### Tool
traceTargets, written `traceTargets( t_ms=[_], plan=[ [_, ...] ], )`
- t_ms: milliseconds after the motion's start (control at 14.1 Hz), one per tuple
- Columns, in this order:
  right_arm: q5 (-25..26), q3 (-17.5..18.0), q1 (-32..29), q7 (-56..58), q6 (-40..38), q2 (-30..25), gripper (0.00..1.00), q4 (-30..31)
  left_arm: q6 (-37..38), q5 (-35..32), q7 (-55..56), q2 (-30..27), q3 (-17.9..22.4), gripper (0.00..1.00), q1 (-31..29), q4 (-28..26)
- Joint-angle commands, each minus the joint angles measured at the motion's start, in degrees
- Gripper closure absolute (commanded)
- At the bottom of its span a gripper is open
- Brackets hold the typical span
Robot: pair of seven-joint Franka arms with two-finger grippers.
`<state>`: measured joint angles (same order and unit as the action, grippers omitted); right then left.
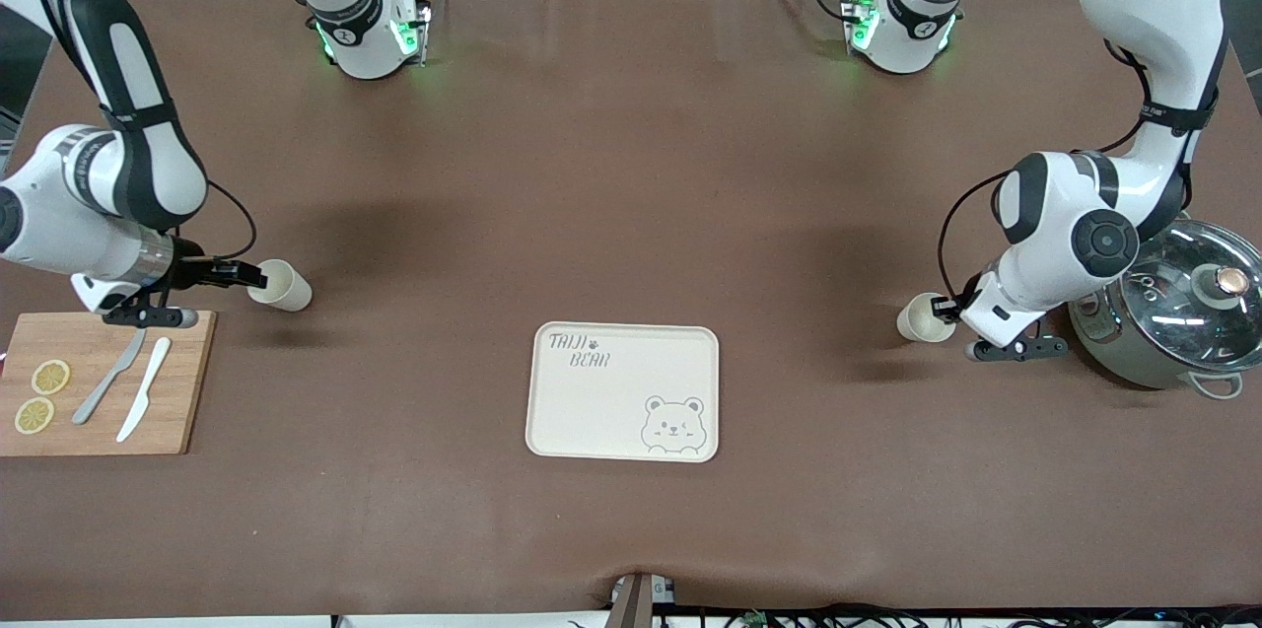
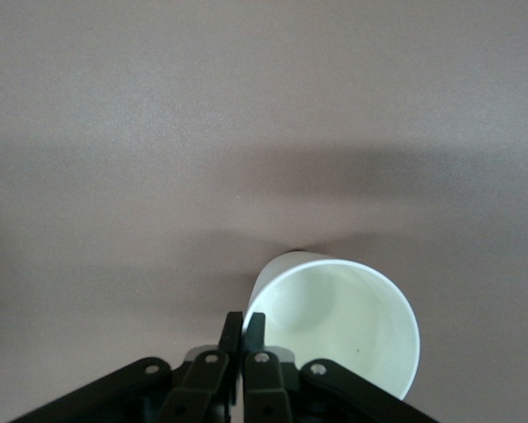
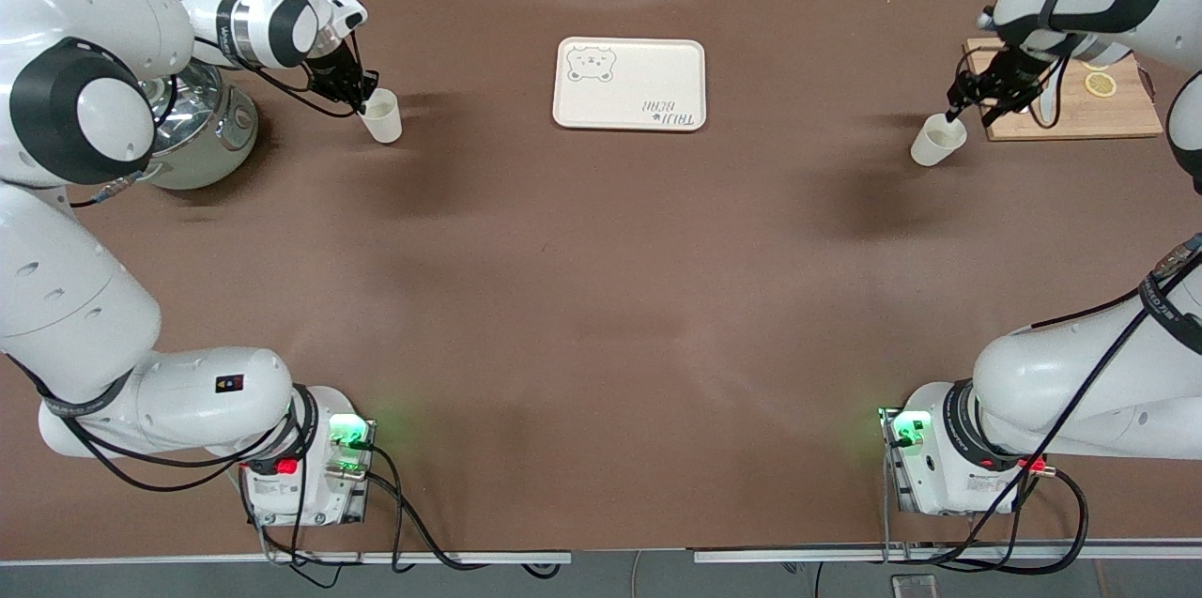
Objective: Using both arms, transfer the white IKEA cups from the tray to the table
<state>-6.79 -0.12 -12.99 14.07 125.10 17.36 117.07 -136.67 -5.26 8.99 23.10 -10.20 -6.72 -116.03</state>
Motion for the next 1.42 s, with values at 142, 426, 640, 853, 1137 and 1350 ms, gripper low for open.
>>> traceTargets(
  t_ms=[142, 426, 640, 853, 1137, 1350],
  plan=[
    [-1.8, 1.6, 0.2, 0.4, -13.9, 0.8, 0.00, -17.5, -0.5, 1.0, -0.8, -1.4, -1.1, 0.00, -0.7, 0.2],
    [-0.8, 1.4, 5.3, -0.3, -23.0, 1.2, 0.00, -30.0, 0.4, 1.0, -0.6, -3.2, -1.4, 0.00, -0.9, 1.0],
    [1.0, 1.5, 6.7, -0.6, -23.9, -0.6, 0.00, -32.5, 7.6, 1.1, 0.1, -5.1, -1.5, 0.00, -0.7, 5.7],
    [1.1, 1.4, 6.7, -6.6, -28.0, -6.0, 0.00, -31.9, 18.3, 1.0, -0.5, -5.2, -1.6, 0.00, -0.7, 14.0],
    [2.5, 1.6, 6.8, -12.4, -40.4, -14.3, 0.00, -30.6, 24.4, 1.0, -0.1, -5.5, -2.0, 0.00, -0.6, 20.4],
    [9.9, 1.4, 8.4, -13.0, -40.0, -17.3, 0.00, -29.1, 27.8, 1.0, 0.1, -6.1, -2.2, 0.00, -0.4, 24.0]
  ],
)
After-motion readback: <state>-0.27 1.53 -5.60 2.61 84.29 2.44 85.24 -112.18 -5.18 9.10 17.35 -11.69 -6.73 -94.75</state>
